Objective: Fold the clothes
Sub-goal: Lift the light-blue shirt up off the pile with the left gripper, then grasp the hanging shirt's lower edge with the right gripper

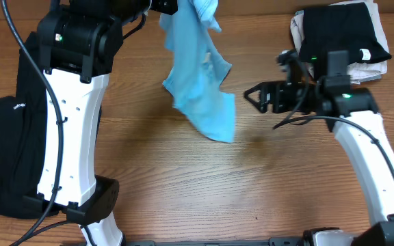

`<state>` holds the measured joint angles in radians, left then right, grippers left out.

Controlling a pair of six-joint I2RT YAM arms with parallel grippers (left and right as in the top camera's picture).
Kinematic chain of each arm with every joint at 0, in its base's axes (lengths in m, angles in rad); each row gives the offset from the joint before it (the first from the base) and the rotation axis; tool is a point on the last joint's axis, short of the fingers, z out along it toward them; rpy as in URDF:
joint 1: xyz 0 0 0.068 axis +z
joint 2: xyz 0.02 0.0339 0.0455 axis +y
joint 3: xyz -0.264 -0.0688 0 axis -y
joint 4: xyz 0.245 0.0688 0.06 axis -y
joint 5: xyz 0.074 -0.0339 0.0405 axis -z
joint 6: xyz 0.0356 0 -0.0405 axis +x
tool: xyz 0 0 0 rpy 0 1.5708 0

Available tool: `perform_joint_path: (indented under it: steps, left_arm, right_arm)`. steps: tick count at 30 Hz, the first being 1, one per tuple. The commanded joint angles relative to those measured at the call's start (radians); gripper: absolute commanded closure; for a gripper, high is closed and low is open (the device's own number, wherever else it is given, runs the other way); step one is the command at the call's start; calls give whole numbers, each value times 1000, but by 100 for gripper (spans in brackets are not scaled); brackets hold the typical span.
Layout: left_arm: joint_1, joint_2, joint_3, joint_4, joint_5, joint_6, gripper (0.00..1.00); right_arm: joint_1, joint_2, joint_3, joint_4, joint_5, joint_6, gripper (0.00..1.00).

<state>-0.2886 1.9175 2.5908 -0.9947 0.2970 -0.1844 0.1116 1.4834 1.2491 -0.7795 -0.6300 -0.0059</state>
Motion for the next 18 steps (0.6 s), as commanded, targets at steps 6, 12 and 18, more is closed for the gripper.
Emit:
perform_joint_path:
  steps: [6, 12, 18]
  left_arm:
    - [0, -3, 32, 36, 6, -18, 96]
    - [0, -3, 32, 52, 7, -34, 96]
    - [0, -3, 32, 51, 7, -42, 96]
  right_arm:
    - [193, 32, 12, 99, 56, 141, 18]
    - [380, 36, 12, 184, 359, 394, 18]
    - [533, 93, 12, 280, 676, 668, 19]
